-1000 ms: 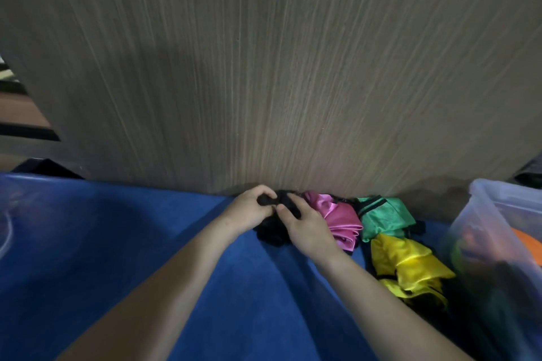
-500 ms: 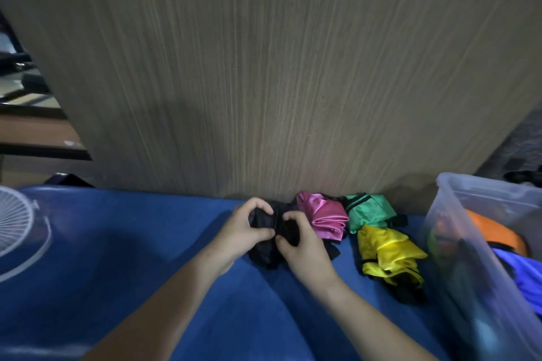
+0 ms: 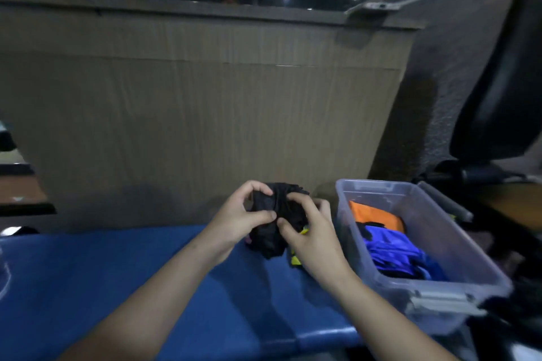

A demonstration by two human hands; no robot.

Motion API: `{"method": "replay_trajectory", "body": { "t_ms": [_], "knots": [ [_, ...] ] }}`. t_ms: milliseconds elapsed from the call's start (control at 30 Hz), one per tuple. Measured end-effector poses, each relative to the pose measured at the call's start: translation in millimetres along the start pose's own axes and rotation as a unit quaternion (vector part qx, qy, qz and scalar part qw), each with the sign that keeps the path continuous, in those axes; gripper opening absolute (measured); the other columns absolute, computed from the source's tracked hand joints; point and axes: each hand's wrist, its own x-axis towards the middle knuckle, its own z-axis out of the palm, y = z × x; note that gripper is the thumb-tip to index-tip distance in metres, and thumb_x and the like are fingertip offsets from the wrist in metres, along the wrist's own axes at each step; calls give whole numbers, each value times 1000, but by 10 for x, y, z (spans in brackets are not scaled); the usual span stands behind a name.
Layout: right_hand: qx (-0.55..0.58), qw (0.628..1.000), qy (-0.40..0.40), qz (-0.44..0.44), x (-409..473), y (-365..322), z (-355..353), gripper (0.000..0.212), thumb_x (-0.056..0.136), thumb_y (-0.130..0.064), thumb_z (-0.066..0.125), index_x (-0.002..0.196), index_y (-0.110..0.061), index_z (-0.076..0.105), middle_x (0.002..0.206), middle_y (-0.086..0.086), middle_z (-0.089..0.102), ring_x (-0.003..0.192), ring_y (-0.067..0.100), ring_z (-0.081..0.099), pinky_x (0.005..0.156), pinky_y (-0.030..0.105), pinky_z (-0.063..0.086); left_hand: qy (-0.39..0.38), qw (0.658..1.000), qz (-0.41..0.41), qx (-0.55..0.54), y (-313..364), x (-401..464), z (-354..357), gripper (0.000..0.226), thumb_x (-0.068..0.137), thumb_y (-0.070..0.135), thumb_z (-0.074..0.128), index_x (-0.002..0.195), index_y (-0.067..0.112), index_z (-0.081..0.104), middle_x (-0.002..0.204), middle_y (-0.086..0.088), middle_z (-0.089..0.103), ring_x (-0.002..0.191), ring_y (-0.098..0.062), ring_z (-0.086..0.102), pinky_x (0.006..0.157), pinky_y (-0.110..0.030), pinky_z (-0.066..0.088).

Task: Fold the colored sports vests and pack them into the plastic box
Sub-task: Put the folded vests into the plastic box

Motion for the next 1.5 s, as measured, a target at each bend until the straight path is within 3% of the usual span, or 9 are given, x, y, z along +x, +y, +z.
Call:
{"method": "replay_trajectory", "body": {
  "t_ms": [367,433,533,600,733,900,1100,1333,1500],
  "knots": [
    [-92,994,59,6,-89,184,-1682,38,82,-20,77,111,-38,60,107,-2,51,95,-4,52,78,2,38,-109,993,23,-34,586,91,1380,31,87,-7,66,113,9,61,99,1,61,84,-10,64,76,-27,53],
    [-106,992,64,28,-89,319,-1934,35,81,-24,77,110,-37,62,107,1,55,99,10,56,84,10,42,-129,991,16,-21,598,127,1590,32,88,-3,66,114,15,63,98,3,62,85,-8,65,76,-22,54],
    [-103,991,62,56,-96,473,-2207,35,71,-43,72,104,-39,64,108,6,61,100,17,60,91,31,50,-149,989,6,7,551,208,1856,32,89,4,69,114,23,65,109,-4,65,97,-20,67,90,-37,55],
    [-108,990,60,62,-87,549,-2323,34,72,-41,73,105,-37,65,108,8,60,101,18,59,91,32,49,-152,988,-1,16,521,271,2000,32,89,7,70,114,26,65,109,-1,64,98,-17,65,86,-33,55],
    [-127,988,58,69,26,711,-2477,32,83,-21,76,112,-30,66,111,6,56,106,15,56,82,8,39,-147,989,4,28,488,442,2213,35,89,5,69,115,27,65,105,1,64,98,-16,66,90,-38,58],
    [-146,985,54,74,291,857,-2532,35,85,-20,76,117,-27,66,110,3,55,102,12,52,76,-2,31,-144,989,-5,28,398,750,2310,35,89,6,69,115,30,64,108,1,65,98,-12,64,87,-32,56],
    [-149,986,30,75,637,1132,-2483,35,81,-21,76,113,-31,66,111,7,61,103,17,61,91,26,49,-125,990,-20,62,154,1156,2392,37,83,11,73,105,40,66,108,-1,65,106,-25,68,97,-44,55],
    [-206,967,-28,150,835,1407,-2389,43,85,-25,71,126,-31,59,117,5,49,107,24,56,90,28,44,-182,944,-36,274,-148,1487,2392,41,78,36,70,117,34,55,125,-8,54,112,-24,59,101,-37,47],
    [-183,973,-44,131,773,1298,-2272,42,86,-20,71,125,-30,60,118,4,48,107,20,54,86,21,38,-165,951,-4,262,-174,1460,2184,36,78,35,70,108,46,54,131,-1,48,122,-14,53,107,-36,44]
  ]
}}
